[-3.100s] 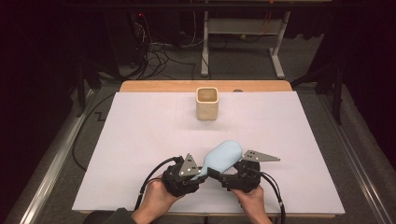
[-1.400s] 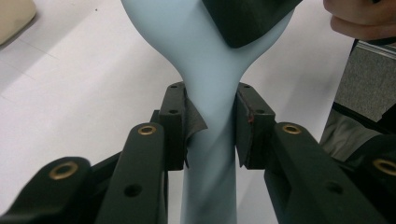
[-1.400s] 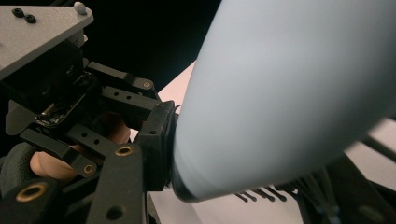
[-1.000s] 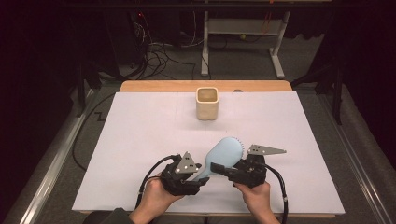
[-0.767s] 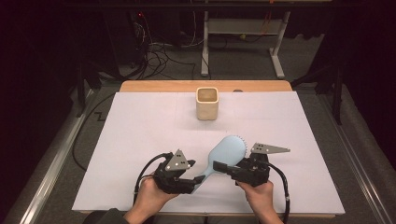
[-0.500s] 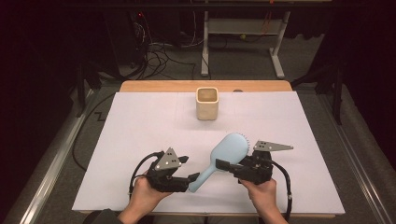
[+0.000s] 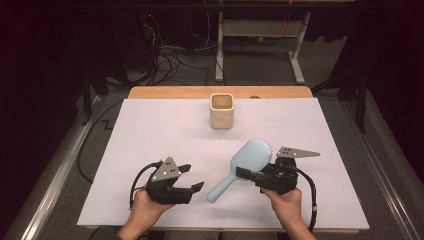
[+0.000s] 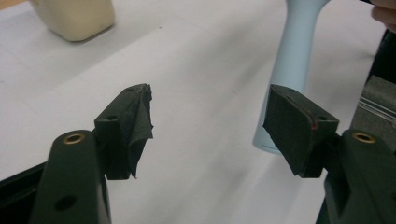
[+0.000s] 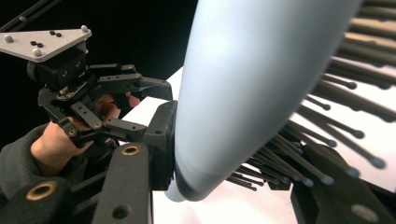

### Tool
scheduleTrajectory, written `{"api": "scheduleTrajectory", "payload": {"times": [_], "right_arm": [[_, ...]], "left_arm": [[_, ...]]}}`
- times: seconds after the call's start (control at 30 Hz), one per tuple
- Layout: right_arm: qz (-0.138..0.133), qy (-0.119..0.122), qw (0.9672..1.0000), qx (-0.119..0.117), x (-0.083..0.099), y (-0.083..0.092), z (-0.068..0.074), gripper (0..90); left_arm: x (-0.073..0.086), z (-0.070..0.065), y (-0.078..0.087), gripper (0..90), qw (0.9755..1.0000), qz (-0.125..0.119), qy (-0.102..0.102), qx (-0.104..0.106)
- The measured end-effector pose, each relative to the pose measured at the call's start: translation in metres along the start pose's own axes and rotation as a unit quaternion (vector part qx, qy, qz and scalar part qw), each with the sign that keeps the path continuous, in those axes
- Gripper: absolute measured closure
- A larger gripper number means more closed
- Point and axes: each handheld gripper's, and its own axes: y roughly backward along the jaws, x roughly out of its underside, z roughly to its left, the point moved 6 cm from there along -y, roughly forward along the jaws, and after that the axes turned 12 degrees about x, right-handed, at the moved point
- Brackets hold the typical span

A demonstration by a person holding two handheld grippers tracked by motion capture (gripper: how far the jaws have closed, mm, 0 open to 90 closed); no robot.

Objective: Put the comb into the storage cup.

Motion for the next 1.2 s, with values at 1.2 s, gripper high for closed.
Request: {"api": "scheduleTrajectory", "payload": {"times": [1.2], "right_arm": [[0.017,0.003,0.9995,0.026,-0.004,0.014,-0.014,55.3]], "left_arm": [[0.025,0.033,0.035,30.6,0.9969,-0.056,0.043,-0.036]]}}
